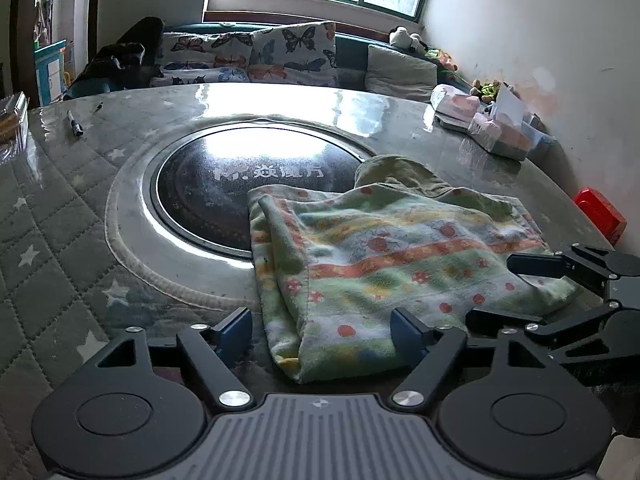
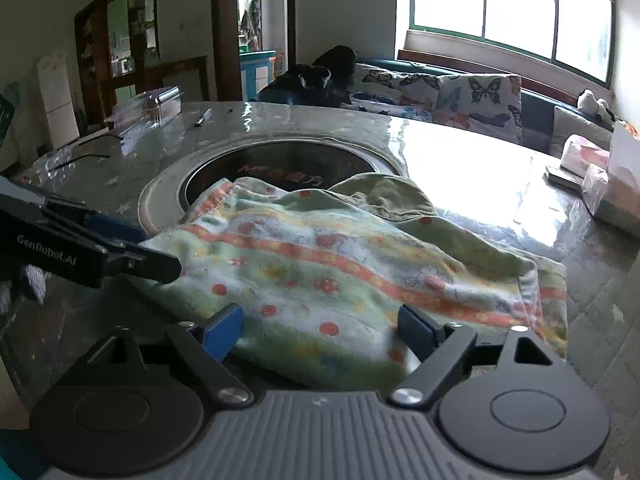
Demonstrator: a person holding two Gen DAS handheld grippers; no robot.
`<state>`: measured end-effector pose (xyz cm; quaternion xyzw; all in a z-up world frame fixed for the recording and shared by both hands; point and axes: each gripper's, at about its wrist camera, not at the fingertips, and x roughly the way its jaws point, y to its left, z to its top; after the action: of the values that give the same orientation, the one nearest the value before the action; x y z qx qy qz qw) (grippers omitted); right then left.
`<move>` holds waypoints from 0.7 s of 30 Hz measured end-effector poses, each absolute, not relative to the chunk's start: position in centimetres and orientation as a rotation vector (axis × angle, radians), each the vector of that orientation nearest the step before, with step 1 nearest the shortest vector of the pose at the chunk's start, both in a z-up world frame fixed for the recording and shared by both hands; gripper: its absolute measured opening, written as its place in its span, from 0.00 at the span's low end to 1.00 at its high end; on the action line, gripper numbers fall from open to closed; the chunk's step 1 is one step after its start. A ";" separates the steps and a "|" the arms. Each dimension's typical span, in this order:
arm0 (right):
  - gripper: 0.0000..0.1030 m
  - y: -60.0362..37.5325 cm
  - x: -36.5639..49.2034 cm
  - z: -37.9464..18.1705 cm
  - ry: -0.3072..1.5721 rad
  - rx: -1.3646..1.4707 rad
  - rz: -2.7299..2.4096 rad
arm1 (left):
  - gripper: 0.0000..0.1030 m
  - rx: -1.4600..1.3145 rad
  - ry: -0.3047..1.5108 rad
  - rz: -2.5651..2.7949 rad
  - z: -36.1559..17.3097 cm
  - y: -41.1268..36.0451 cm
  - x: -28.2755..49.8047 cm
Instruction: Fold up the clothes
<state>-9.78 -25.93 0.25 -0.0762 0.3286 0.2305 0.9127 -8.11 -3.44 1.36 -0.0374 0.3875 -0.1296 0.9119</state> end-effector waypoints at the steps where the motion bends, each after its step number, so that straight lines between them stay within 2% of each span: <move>1: 0.90 -25.9 -9.7 0.3 0.680 -0.152 0.477 | 0.84 -0.075 0.800 -0.262 1.4 -3.4 -8.1; 7: 1.00 -26.2 -10.0 0.6 0.655 -0.148 0.460 | 0.93 -0.078 0.807 -0.245 1.3 -3.4 -8.0; 11: 1.00 -26.0 -10.1 0.7 0.652 -0.159 0.456 | 1.00 -0.072 0.802 -0.247 1.3 -3.4 -8.1; 21: 1.00 -25.6 -10.3 0.9 0.650 -0.189 0.448 | 1.00 -0.059 0.791 -0.227 1.6 -3.4 -8.1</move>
<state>-10.34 -25.58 0.93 -0.0917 0.3163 0.2181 0.9187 -8.13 -3.39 1.59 -0.0285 0.3844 -0.1101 0.9161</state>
